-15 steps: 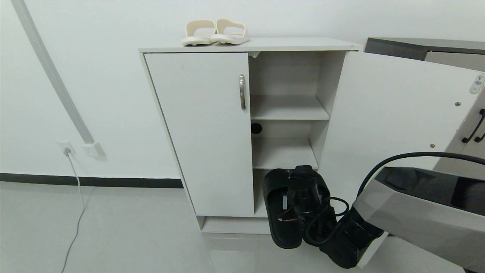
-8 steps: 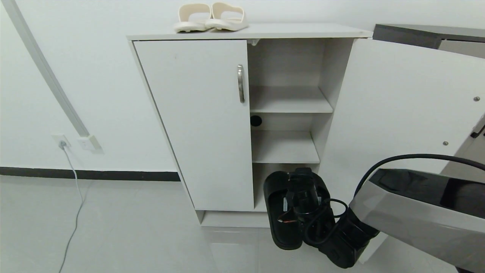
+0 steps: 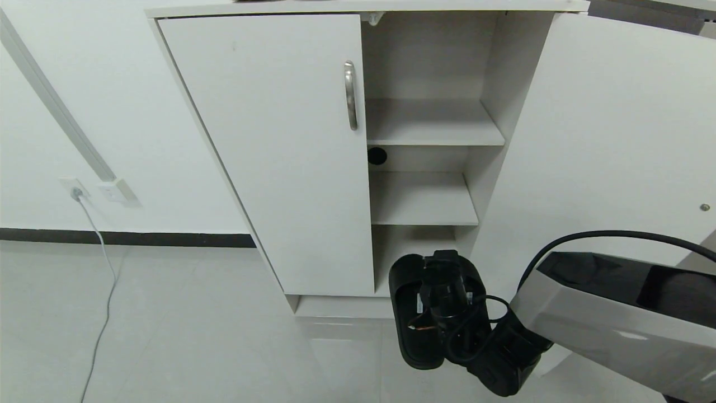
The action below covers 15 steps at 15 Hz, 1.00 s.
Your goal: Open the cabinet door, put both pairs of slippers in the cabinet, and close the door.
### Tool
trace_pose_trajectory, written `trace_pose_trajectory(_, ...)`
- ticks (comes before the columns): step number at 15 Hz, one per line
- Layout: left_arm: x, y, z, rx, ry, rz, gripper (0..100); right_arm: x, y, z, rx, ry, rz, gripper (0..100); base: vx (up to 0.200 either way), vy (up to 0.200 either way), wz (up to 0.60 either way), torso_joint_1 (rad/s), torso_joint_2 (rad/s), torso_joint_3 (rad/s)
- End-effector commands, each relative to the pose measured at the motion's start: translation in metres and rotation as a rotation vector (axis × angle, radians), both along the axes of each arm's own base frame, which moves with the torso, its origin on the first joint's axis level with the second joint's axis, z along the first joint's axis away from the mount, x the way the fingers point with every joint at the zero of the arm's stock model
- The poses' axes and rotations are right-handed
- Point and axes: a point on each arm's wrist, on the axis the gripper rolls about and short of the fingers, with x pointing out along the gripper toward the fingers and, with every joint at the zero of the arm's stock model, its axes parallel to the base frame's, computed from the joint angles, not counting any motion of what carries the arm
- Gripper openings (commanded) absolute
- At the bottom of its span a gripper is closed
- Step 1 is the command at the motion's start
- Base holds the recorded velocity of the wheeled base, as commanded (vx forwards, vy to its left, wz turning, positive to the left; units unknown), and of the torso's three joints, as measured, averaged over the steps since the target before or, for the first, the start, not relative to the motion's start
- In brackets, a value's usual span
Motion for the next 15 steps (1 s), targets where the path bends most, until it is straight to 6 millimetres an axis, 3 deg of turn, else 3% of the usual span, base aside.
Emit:
trace_pose_trajectory(1,0.0,0.0,0.0,0.0,0.001,0.0,0,0.001,0.001,-0.001,0.003,-0.026,-0.001,0,0.0,0.0,0.0,0.007,0.0,-0.066)
trace_pose_trajectory(6,0.0,0.0,0.0,0.0,0.001,0.0,0,0.007,-0.003,0.006,-0.013,-0.222,-0.005,0,0.0,0.0,0.0,0.0,0.0,0.0)
trace_pose_trajectory(15,0.0,0.0,0.0,-0.002,0.001,0.002,0,0.007,-0.003,0.014,-0.001,-0.242,-0.006,0,0.0,0.0,0.0,0.0,0.0,0.0)
